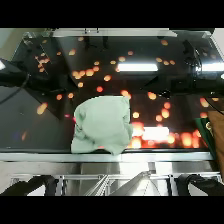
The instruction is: Fold the shirts.
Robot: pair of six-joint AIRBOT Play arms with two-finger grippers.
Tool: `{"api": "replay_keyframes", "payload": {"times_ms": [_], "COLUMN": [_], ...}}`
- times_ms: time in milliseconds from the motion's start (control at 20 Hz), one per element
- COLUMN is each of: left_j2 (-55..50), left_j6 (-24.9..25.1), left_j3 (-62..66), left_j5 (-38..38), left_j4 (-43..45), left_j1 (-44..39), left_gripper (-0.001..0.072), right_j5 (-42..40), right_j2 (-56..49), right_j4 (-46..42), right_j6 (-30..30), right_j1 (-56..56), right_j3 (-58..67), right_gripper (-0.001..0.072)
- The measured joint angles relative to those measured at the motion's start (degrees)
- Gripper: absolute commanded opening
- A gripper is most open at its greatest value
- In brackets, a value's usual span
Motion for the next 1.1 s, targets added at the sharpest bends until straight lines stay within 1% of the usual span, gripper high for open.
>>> {"api": "replay_keyframes", "payload": {"times_ms": [100,200,250,300,400,500,650,750,800,850,900,950,1100], "left_j2": [-2.47,-3.56,-3.54,-3.17,-1.95,-1.03,-0.44,-0.13,-0.07,-0.07,-0.13,-0.26,0.09], "left_j6": [0.0,0.35,0.48,0.55,0.85,0.94,2.43,3.5,4.0,4.72,5.6,6.34,8.07], "left_j3": [-2.47,-7.23,-10.4,-14.25,-21.84,-28.59,-36.11,-39.06,-40.02,-40.68,-41.24,-41.68,-40.54], "left_j5": [-1.57,-2.97,-2.95,-2.4,0.85,5.29,11.93,15.58,16.98,18.71,20.85,21.66,22.75], "left_j4": [2.86,4.72,5.22,5.9,6.16,5.46,1.81,-1.14,-2.75,-4.02,-4.63,-4.92,-6.88], "left_j1": [0.72,1.6,1.99,2.34,2.69,2.91,2.99,3.06,3.04,2.99,2.91,2.75,1.7], "left_gripper": [0.0709,0.0692,0.0692,0.0692,0.0691,0.0691,0.0691,0.0689,0.057,0.0255,0.0001,0.0018,0.0017], "right_j5": [0.55,0.9,1.16,1.36,1.16,0.48,-1.18,-2.03,-2.19,-2.38,-2.49,-2.54,-1.22], "right_j2": [-1.81,-4.5,-6.08,-7.93,-12.22,-17.59,-26.16,-30.91,-32.63,-33.97,-35.04,-35.76,-36.59], "right_j4": [-0.66,-1.01,-1.07,-1.16,-0.33,2.82,9.33,12.15,13.2,14.05,14.58,15.58,20.85], "right_j6": [-0.07,-0.92,-1.7,-2.8,-5.22,-8.17,-12.68,-14.6,-15.17,-15.72,-16.44,-17.33,-21.77], "right_j1": [-0.42,0.13,0.81,1.77,4.04,6.6,9.42,9.97,10.01,10.05,10.12,10.19,10.29], "right_j3": [0.0,-0.24,-0.7,-1.44,-3.21,-4.35,-4.85,-4.76,-4.68,-4.61,-4.57,-4.48,-3.34], "right_gripper": [0.0517,0.0517,0.05,0.0438,0.0429,0.0429,0.0428,0.0427,0.032,0.0129,0.0016,0.0019,0.0018]}}
